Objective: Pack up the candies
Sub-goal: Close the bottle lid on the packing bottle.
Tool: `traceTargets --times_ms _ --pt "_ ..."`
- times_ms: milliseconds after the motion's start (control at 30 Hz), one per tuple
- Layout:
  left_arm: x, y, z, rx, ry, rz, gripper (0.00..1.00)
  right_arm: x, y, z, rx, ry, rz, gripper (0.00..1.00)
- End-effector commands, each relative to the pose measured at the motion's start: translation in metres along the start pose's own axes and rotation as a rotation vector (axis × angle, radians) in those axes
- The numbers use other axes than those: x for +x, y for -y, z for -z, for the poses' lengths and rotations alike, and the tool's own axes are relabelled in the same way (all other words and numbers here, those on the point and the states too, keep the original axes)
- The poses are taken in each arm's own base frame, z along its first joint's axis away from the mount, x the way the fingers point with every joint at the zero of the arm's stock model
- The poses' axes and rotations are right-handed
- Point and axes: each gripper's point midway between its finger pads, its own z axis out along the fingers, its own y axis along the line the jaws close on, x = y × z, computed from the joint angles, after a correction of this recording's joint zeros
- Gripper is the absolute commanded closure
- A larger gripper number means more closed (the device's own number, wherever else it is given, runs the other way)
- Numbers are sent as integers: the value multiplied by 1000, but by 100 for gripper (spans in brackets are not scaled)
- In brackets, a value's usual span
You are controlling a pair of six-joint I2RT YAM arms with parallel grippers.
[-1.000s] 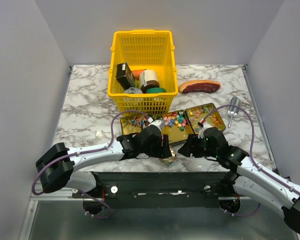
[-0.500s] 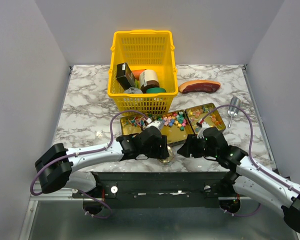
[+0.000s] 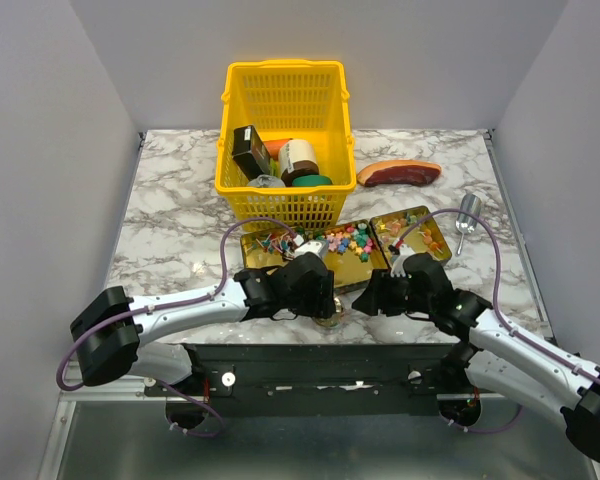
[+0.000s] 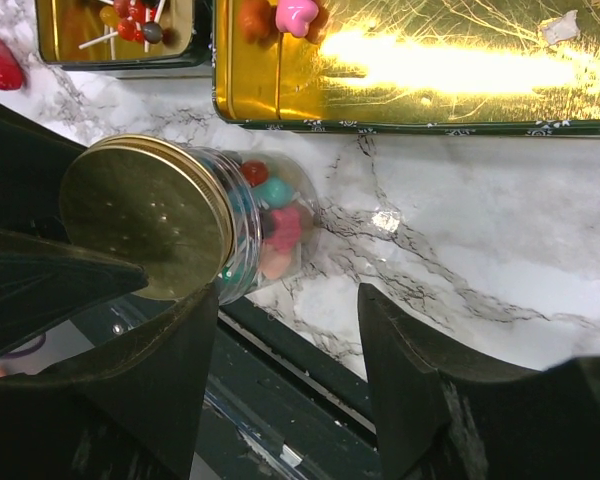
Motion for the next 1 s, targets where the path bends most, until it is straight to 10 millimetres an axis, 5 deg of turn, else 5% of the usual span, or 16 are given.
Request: traceTargets --times_ms 0,667,967 --pt "-8 -5 8 -67 36 2 31 2 -1 -2 -19 -3 27 35" --pt "1 -17 1 -158 11 -36 35 1 -17 -2 -104 -13 59 36" --pt "7 -14 -9 -167 -10 -64 36 4 -20 -6 -125 -44 70 46"
